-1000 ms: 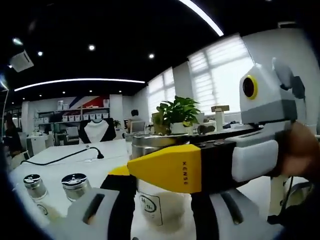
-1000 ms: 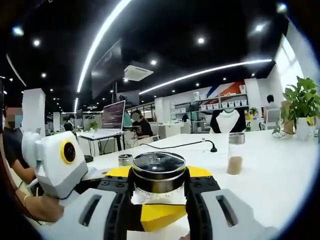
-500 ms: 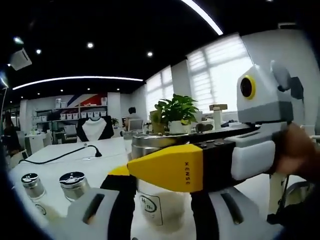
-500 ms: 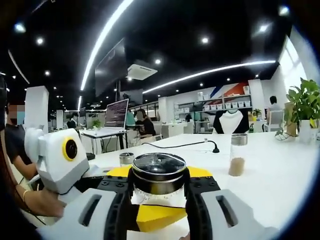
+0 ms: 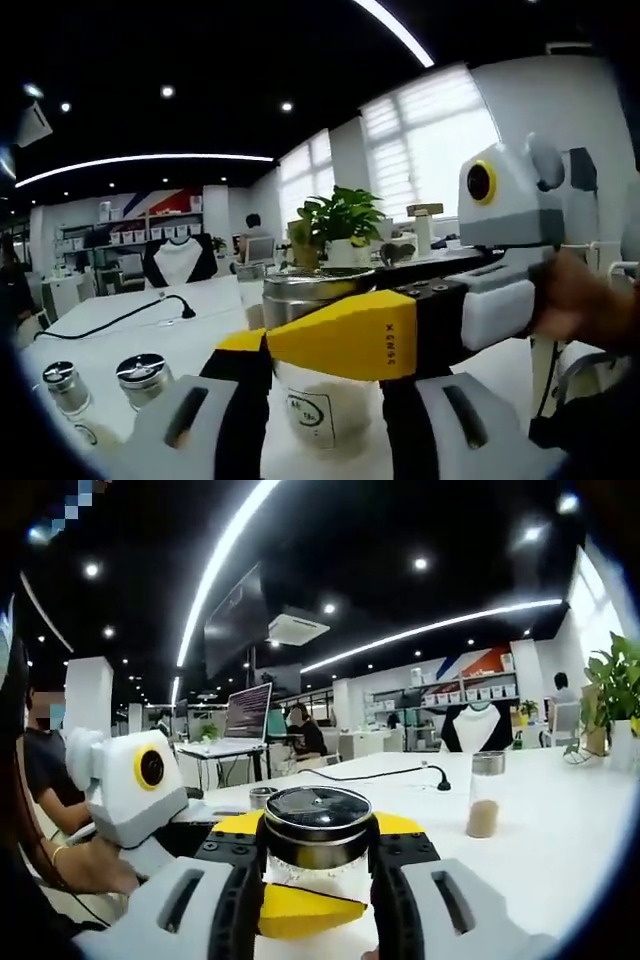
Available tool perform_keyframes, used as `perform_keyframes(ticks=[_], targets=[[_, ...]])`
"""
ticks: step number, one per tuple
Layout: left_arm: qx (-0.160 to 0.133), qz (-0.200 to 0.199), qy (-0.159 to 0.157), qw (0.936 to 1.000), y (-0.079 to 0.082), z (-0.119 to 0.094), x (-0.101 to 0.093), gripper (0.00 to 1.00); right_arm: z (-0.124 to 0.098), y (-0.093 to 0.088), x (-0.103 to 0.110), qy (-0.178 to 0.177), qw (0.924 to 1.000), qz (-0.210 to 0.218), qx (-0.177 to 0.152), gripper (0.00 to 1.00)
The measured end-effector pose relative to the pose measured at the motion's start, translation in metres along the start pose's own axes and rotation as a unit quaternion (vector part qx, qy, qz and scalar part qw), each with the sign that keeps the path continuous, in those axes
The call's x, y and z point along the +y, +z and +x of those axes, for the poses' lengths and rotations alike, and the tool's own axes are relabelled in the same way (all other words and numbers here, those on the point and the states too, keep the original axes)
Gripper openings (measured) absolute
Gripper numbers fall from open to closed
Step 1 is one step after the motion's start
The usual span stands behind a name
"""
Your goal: Rotate the seasoning bottle until the label or dispensing opening points toward the visible target arrow and the bottle remains upright within the marked orientation range
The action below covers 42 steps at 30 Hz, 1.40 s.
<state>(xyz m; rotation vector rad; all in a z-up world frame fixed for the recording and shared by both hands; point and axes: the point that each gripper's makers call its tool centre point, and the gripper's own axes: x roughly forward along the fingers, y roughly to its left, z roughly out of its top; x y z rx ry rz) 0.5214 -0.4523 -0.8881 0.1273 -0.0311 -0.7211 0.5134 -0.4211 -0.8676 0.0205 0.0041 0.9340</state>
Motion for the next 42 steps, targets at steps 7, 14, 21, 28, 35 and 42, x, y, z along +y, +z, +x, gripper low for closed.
perform_keyframes(ticks=[7,14,21,28,35,42], targets=[[0.0,0.011,-0.053,0.9985,0.002,-0.001,-0.007,0.46,-0.004,0.001,-0.002,0.01,0.9999,0.012,-0.008,0.38],[-0.004,-0.017,-0.109,0.9939,0.002,-0.005,-0.009,0.47,-0.007,0.006,0.001,0.027,0.9995,0.011,-0.015,0.37],[-0.003,-0.03,-0.124,0.9918,0.0,-0.003,-0.014,0.48,-0.01,0.007,0.003,0.035,0.999,0.019,-0.019,0.37],[0.003,-0.028,-0.151,0.9881,0.0,-0.004,-0.022,0.49,-0.013,0.015,0.008,0.046,0.9985,0.013,-0.027,0.37],[-0.003,-0.027,-0.167,0.9857,0.006,-0.007,-0.023,0.51,-0.015,0.021,0.012,0.06,0.9974,0.015,-0.035,0.37],[-0.012,-0.05,-0.202,0.9781,0.01,-0.005,-0.033,0.5,-0.016,0.026,0.019,0.082,0.9949,0.035,-0.046,0.37]])
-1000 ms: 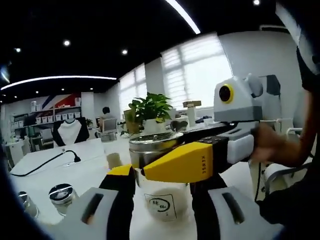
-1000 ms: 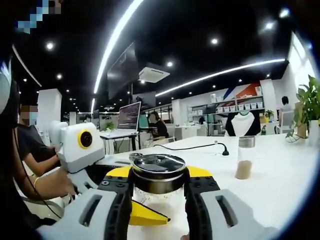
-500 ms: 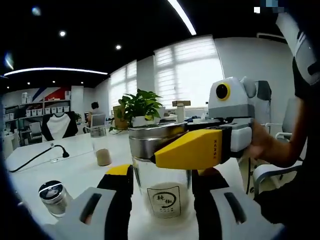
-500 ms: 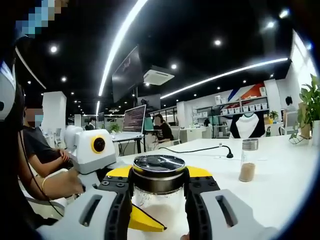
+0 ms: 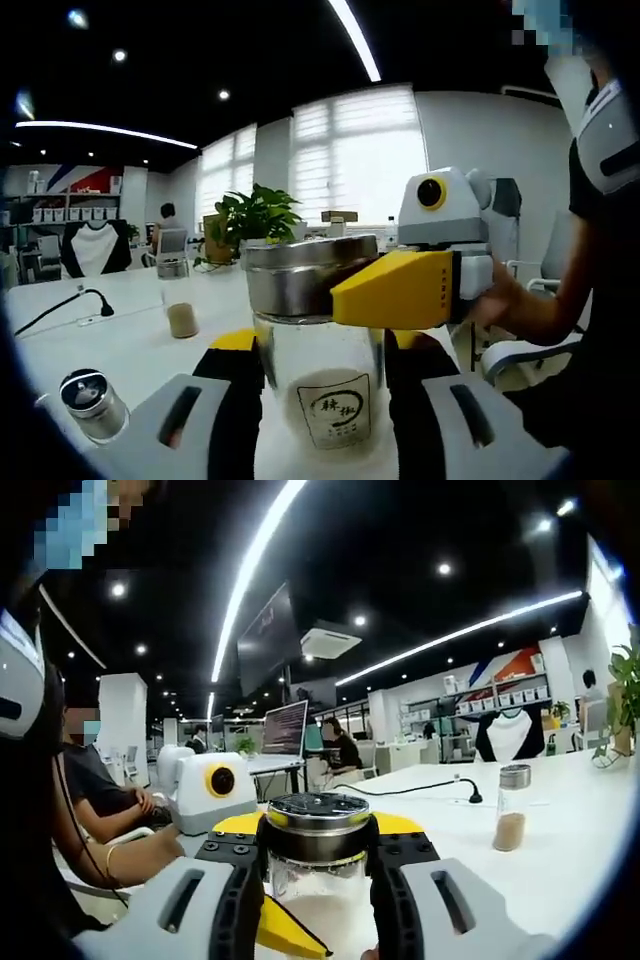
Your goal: Rotate the seasoning bottle until the label or dispensing opening points toward the visible target arrow and the bottle remains upright within the marked orientation range
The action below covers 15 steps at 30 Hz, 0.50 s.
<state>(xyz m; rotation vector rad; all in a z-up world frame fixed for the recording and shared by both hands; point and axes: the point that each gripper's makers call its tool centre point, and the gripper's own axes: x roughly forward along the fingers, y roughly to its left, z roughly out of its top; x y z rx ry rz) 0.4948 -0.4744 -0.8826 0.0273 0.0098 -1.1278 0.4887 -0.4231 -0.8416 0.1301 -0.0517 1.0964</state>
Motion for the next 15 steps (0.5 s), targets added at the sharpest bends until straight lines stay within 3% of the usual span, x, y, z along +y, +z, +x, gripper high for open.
perform_keyframes(ticks=[5,11,15], targets=[[0.003,0.008,0.002,1.0,-0.0003,0.0008,-0.0004,0.5,0.0001,-0.0007,0.0006,0.0,0.9999,-0.01,0.007,0.37],[-0.009,-0.012,0.005,0.9999,0.0025,0.0,-0.0014,0.49,-0.0004,0.0003,0.0007,0.006,1.0,0.0,-0.003,0.38],[-0.008,-0.019,0.023,0.9995,0.0025,0.0019,-0.0005,0.48,-0.0009,0.0007,0.0003,0.007,1.0,0.002,-0.005,0.38]])
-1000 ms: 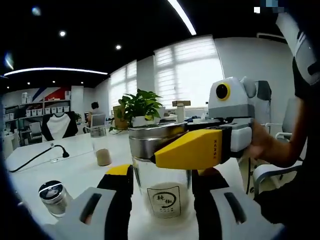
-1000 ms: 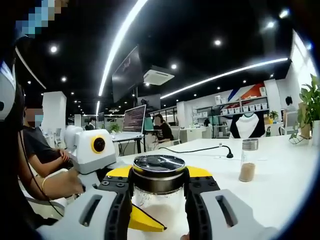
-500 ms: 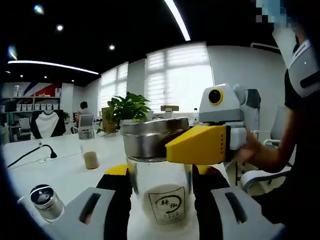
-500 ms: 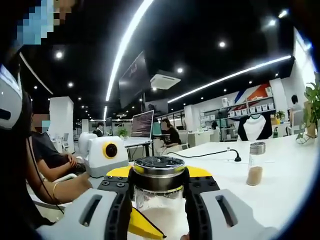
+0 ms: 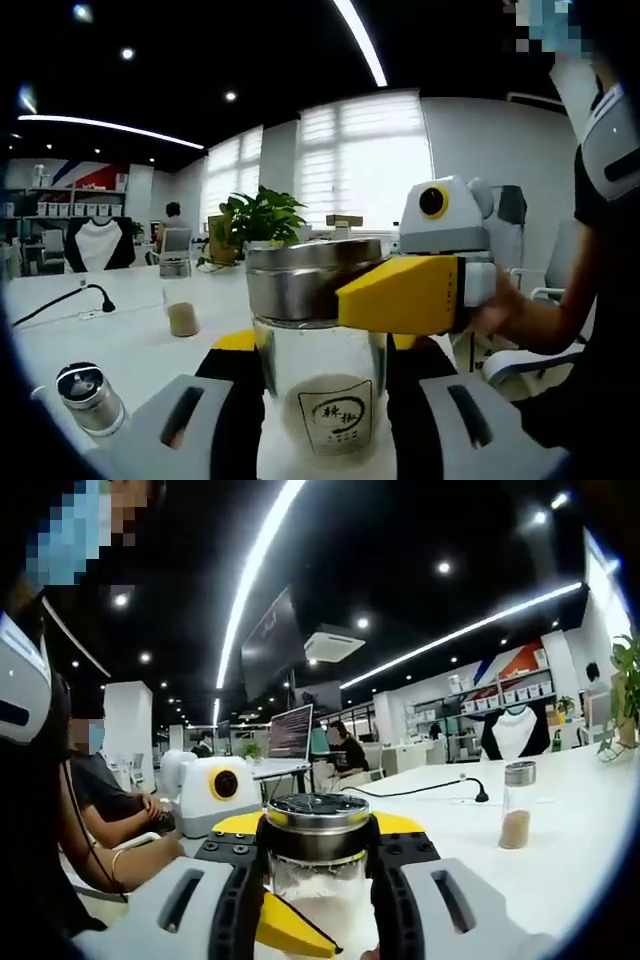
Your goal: Rotate the seasoning bottle until the label or dispensing opening points toward the visible target arrow and the bottle remains upright within the marked orientation range
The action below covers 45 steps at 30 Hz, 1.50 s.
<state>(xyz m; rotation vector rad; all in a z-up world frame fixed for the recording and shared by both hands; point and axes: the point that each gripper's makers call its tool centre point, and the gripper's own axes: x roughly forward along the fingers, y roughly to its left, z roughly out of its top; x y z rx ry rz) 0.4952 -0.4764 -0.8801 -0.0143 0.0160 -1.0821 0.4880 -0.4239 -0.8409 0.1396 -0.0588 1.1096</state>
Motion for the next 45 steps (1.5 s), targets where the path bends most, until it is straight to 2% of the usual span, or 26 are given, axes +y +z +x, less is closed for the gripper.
perform_keyframes(ticks=[3,5,11,15,19,21,23,27,28,37,39,44,45], targets=[[-0.003,0.006,0.026,0.9996,-0.001,0.002,0.003,0.48,0.0,0.0,0.0,-0.004,1.0,-0.008,0.001,0.38],[-0.001,0.017,0.053,0.9985,-0.002,0.001,0.011,0.48,0.0,-0.001,-0.002,-0.011,0.9999,-0.01,0.003,0.38],[0.006,0.037,0.116,0.9926,-0.005,-0.002,0.023,0.47,0.001,-0.003,-0.007,-0.044,0.999,-0.002,0.005,0.37],[0.006,0.041,0.139,0.9894,-0.005,-0.003,0.026,0.47,0.003,-0.004,-0.008,-0.057,0.9983,-0.007,0.01,0.37],[0.016,0.058,0.171,0.9834,-0.005,-0.004,0.03,0.47,0.003,-0.004,-0.009,-0.077,0.9967,-0.021,0.015,0.38],[0.014,0.054,0.175,0.9829,-0.005,-0.004,0.029,0.47,0.003,-0.004,-0.01,-0.084,0.9962,-0.021,0.013,0.38],[0.0,0.038,0.182,0.9825,-0.003,-0.004,0.03,0.47,0.003,-0.003,-0.011,-0.091,0.9955,-0.025,0.012,0.38],[-0.016,0.036,0.198,0.9795,0.001,-0.006,0.031,0.47,0.003,-0.002,-0.01,-0.107,0.9937,-0.032,0.008,0.38],[-0.019,0.035,0.201,0.9789,0.002,-0.007,0.031,0.47,0.001,0.0,-0.011,-0.12,0.9924,-0.026,0.001,0.37],[-0.017,0.037,0.216,0.9754,0.002,-0.01,0.033,0.47,0.004,-0.001,-0.01,-0.129,0.9908,-0.039,0.006,0.38],[-0.017,0.041,0.224,0.9737,0.004,-0.011,0.034,0.47,0.005,0.0,-0.008,-0.132,0.9902,-0.046,0.0,0.38],[-0.021,0.047,0.252,0.9665,0.005,-0.016,0.039,0.47,0.007,0.001,-0.007,-0.137,0.9888,-0.06,0.008,0.37],[-0.021,0.049,0.273,0.9606,0.006,-0.019,0.042,0.47,0.008,0.0,-0.006,-0.135,0.989,-0.06,0.01,0.37]])
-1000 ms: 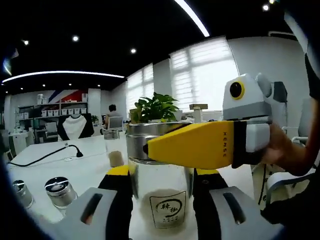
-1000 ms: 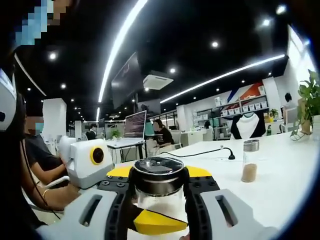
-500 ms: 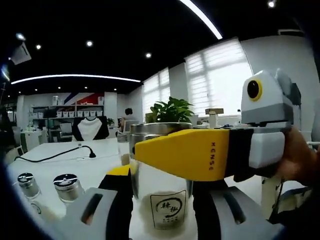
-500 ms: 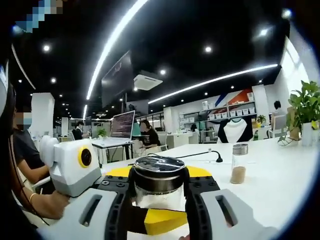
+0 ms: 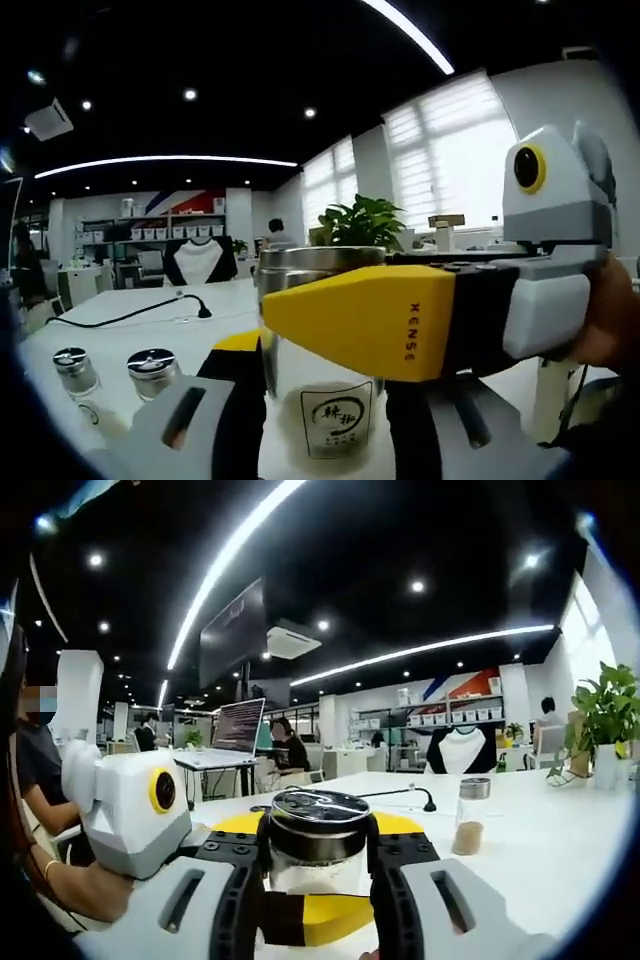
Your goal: Rotate the seasoning bottle until the label or dispensing opening points toward the visible target arrow and the bottle remains upright within the marked orientation range
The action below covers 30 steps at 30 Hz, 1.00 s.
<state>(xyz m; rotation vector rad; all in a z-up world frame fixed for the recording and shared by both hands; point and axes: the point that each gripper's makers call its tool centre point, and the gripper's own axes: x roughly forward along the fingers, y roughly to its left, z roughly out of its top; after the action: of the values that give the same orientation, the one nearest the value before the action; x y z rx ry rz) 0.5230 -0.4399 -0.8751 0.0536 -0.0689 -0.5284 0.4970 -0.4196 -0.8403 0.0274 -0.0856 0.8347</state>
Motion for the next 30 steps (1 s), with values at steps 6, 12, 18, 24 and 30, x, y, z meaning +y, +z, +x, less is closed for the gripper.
perform_keyframes(ticks=[6,12,18,24,30], targets=[[0.003,0.034,0.026,0.9991,0.001,-0.002,0.003,0.47,0.001,0.0,0.003,-0.006,0.9999,-0.004,0.007,0.37],[0.004,0.031,0.05,0.9983,0.0,-0.002,0.005,0.47,0.004,-0.001,0.001,-0.024,0.9996,0.0,0.012,0.38],[0.01,0.026,0.057,0.998,-0.003,-0.002,0.006,0.47,0.005,-0.003,-0.003,-0.043,0.9989,0.002,0.019,0.38],[0.005,0.038,0.06,0.9975,-0.002,-0.004,0.01,0.47,0.006,-0.003,0.002,-0.035,0.9993,-0.014,0.001,0.37],[0.001,0.033,0.059,0.9977,-0.002,-0.005,0.013,0.47,0.01,-0.002,0.004,-0.017,0.9998,-0.01,-0.006,0.37]])
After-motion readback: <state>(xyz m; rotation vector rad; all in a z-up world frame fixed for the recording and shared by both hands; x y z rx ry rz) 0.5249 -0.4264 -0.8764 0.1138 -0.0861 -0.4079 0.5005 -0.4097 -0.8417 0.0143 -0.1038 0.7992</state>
